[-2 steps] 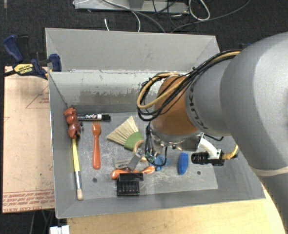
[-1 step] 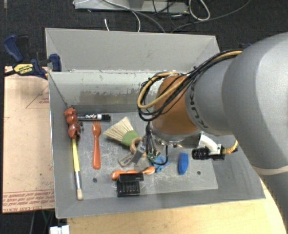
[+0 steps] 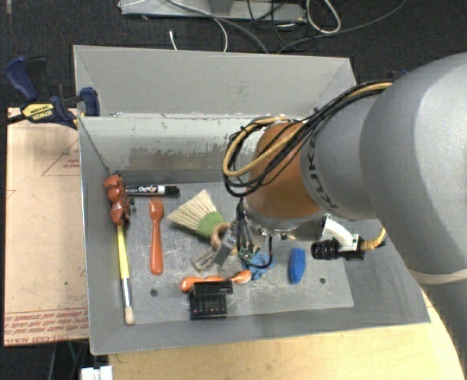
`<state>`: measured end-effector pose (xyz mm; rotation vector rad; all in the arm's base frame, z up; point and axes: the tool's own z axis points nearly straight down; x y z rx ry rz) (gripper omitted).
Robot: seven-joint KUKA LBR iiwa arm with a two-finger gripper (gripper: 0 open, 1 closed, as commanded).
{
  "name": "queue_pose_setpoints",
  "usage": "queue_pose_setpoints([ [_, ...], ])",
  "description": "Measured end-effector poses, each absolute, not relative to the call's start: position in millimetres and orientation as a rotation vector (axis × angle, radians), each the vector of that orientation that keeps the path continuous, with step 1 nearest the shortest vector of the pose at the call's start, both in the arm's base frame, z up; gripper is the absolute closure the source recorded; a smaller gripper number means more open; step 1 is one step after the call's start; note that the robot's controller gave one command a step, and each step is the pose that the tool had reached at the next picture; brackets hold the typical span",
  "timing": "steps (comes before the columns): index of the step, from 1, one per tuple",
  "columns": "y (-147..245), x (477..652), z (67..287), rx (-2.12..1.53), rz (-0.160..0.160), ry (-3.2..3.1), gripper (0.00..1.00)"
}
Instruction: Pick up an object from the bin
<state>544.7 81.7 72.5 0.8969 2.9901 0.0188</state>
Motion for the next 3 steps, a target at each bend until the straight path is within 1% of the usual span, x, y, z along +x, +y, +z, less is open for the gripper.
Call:
queue_pose_setpoints([
  [1,82,544.8,73,0.896,0.019,2.99,1.0],
  [2,81,542.4,107,0.896,0.015,2.997,1.0],
  [3,82,542.2,124,0.895,0.016,2.998,1.0],
])
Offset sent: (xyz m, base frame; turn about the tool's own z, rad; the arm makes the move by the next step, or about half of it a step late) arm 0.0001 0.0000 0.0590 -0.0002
